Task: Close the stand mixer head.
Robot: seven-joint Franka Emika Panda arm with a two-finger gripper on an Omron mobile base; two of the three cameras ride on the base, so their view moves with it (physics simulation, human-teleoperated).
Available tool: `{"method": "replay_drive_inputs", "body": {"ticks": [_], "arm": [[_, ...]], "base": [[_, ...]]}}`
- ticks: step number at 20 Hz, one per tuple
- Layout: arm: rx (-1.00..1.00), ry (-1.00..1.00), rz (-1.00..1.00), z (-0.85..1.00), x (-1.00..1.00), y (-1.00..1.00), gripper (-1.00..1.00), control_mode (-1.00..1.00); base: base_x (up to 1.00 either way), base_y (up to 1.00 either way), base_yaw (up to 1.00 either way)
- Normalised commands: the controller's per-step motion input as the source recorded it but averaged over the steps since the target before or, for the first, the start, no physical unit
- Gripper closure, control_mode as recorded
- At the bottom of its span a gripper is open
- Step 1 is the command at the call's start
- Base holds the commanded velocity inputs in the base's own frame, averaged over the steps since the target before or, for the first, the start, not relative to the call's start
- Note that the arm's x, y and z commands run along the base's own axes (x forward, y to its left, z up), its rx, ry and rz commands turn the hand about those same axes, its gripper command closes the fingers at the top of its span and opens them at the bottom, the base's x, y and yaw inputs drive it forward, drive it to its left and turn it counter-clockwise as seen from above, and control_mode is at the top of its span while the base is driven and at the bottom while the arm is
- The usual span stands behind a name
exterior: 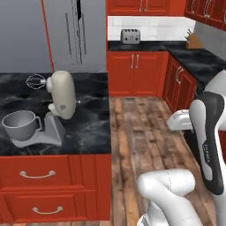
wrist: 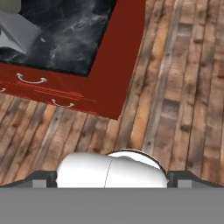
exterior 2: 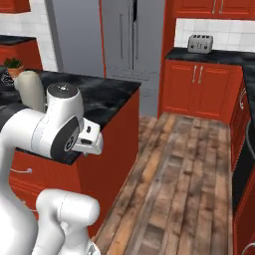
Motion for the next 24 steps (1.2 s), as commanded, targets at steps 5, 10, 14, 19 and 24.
{"method": "replay_drive_inputs", "body": {"ticks": [5, 10, 14, 19, 24], "arm": [[0.0, 0.0, 0.0, 0.0, 0.0, 0.0, -1.0, 1.0], [0.0, 0.0, 0.0, 0.0, 0.0, 0.0, -1.0, 1.0], [0.0, 0.0, 0.0, 0.0, 0.0, 0.0, -1.0, 1.0], [0.0, 0.0, 0.0, 0.0, 0.0, 0.0, -1.0, 1.0], [0.01, 0.02, 0.0, -0.02, 0.0, 0.0, -1.0, -1.0]], "base": [[-0.14, 0.89, -0.41], [-0.24, 1.0, -0.24], [-0.15, 1.0, -0.18], [-0.02, 0.9, -0.17], [0.0, 0.19, -0.04]]}}
